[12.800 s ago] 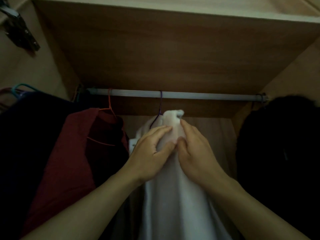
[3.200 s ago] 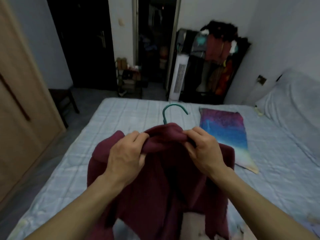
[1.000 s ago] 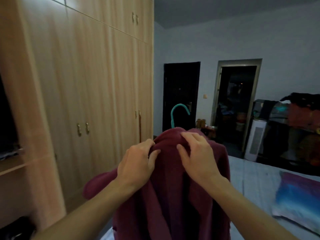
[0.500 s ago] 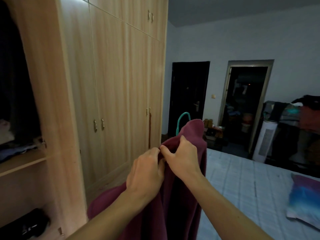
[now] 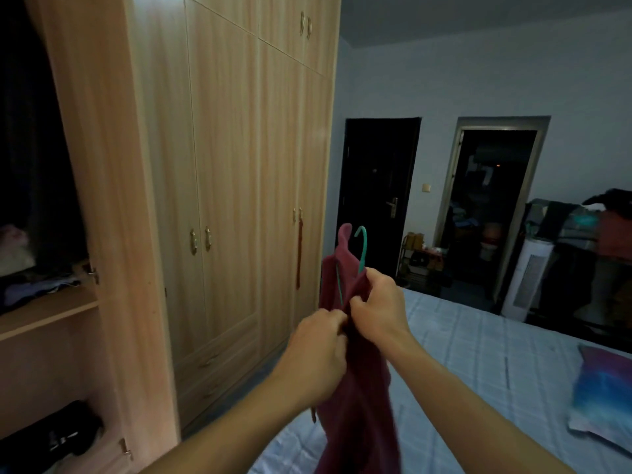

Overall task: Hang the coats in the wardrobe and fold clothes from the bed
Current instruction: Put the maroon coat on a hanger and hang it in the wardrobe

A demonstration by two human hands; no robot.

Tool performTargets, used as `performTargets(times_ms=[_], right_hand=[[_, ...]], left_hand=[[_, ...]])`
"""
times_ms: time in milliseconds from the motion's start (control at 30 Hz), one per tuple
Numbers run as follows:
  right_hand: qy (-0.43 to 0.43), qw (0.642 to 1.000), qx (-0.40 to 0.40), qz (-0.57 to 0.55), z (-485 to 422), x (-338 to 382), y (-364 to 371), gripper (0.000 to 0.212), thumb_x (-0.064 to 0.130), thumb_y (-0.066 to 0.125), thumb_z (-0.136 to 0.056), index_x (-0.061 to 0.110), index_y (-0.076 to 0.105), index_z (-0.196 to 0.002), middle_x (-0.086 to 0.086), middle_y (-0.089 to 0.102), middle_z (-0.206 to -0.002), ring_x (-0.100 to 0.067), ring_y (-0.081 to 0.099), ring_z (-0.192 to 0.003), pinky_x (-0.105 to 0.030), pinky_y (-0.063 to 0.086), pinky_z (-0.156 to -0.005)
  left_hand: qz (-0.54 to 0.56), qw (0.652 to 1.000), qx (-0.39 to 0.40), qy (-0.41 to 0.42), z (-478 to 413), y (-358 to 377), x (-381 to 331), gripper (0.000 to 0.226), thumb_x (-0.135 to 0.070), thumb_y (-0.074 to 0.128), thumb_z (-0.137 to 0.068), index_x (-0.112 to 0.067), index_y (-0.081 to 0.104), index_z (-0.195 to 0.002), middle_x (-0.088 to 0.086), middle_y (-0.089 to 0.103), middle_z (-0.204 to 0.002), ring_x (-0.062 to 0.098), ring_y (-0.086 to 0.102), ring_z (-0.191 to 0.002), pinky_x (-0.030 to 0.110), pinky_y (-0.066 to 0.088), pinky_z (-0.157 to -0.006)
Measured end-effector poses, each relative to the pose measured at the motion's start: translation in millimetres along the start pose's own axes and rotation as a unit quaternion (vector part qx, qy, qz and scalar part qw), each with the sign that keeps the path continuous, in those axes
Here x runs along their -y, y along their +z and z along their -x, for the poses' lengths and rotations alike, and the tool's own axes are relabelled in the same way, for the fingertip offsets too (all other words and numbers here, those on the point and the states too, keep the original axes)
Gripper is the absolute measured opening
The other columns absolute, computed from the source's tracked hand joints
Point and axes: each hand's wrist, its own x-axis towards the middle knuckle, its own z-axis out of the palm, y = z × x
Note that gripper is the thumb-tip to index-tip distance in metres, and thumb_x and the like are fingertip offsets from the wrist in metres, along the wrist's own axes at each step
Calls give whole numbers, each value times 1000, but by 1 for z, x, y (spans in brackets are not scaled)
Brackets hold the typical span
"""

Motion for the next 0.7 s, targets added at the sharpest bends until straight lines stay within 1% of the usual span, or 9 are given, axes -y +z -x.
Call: performTargets(times_ms=[133, 233, 333, 467, 533, 600, 633, 667, 700], right_hand=[[-33, 999, 11, 33, -4, -13, -10, 30, -6, 51, -77, 17, 68, -86, 7, 71, -77, -9, 65, -72, -29, 55, -68], [-60, 997, 24, 41, -4, -18, -20, 32, -6, 49, -78, 16, 70, -91, 7, 73, -81, -9, 68, -77, -37, 58, -74], [-91, 994, 52, 32, -1, -19, -28, 35, -8, 48, -80, 17, 69, -92, 8, 72, -83, -8, 68, -79, -41, 57, -77], [-136, 986, 96, 22, 1, -18, -38, 35, -9, 51, -84, 19, 67, -97, 10, 71, -86, -7, 67, -81, -38, 57, -77], [-160, 982, 102, 20, 2, -17, -42, 35, -7, 52, -87, 21, 68, -102, 11, 70, -87, -4, 66, -81, -31, 57, -75], [-185, 978, 97, 15, 5, -15, -45, 36, -6, 52, -88, 19, 68, -108, 10, 71, -89, -4, 66, -82, -24, 55, -74], [-194, 977, 93, 14, 5, -14, -46, 37, -7, 51, -88, 18, 68, -111, 9, 71, -90, -4, 66, -83, -22, 54, -74], [-200, 976, 89, 13, 6, -14, -47, 38, -7, 51, -88, 18, 68, -113, 8, 71, -92, -4, 66, -84, -20, 54, -74], [-204, 975, 87, 12, 5, -14, -49, 39, -8, 51, -88, 17, 67, -114, 7, 71, -93, -4, 66, -85, -21, 54, -76]], left_hand=[[-42, 998, -41, -7, -8, -24, 23, 23, -13, 54, -92, -18, 70, -107, 1, 69, -109, 18, 61, -105, 33, 45, -93], [-50, 994, -93, -12, -14, -37, 36, 20, -10, 55, -91, -18, 71, -101, 1, 70, -104, 19, 62, -102, 34, 45, -91], [-59, 986, -155, 8, -24, -48, 45, 17, -11, 55, -91, -19, 69, -98, -2, 67, -100, 17, 59, -98, 33, 44, -89], [-90, 977, -187, 49, -38, -63, 52, 15, -14, 55, -92, -22, 66, -98, -7, 62, -97, 15, 53, -96, 25, 34, -83], [-101, 976, -177, 75, -42, -71, 53, 15, -17, 55, -93, -22, 66, -103, -5, 62, -102, 17, 51, -100, 24, 31, -84], [-132, 977, -140, 86, -46, -78, 57, 26, -26, 57, -93, -23, 61, -119, -4, 60, -120, 19, 48, -114, 27, 31, -95], [-152, 980, -103, 72, -47, -83, 61, 40, -34, 57, -91, -25, 53, -130, -4, 54, -133, 20, 44, -125, 34, 31, -104], [-158, 985, -56, 36, -47, -88, 65, 56, -41, 58, -89, -27, 43, -141, -3, 45, -144, 22, 37, -134, 42, 30, -110], [-135, 991, -3, -19, -47, -93, 68, 70, -44, 61, -86, -28, 32, -148, -2, 36, -152, 23, 31, -140, 48, 28, -113]])
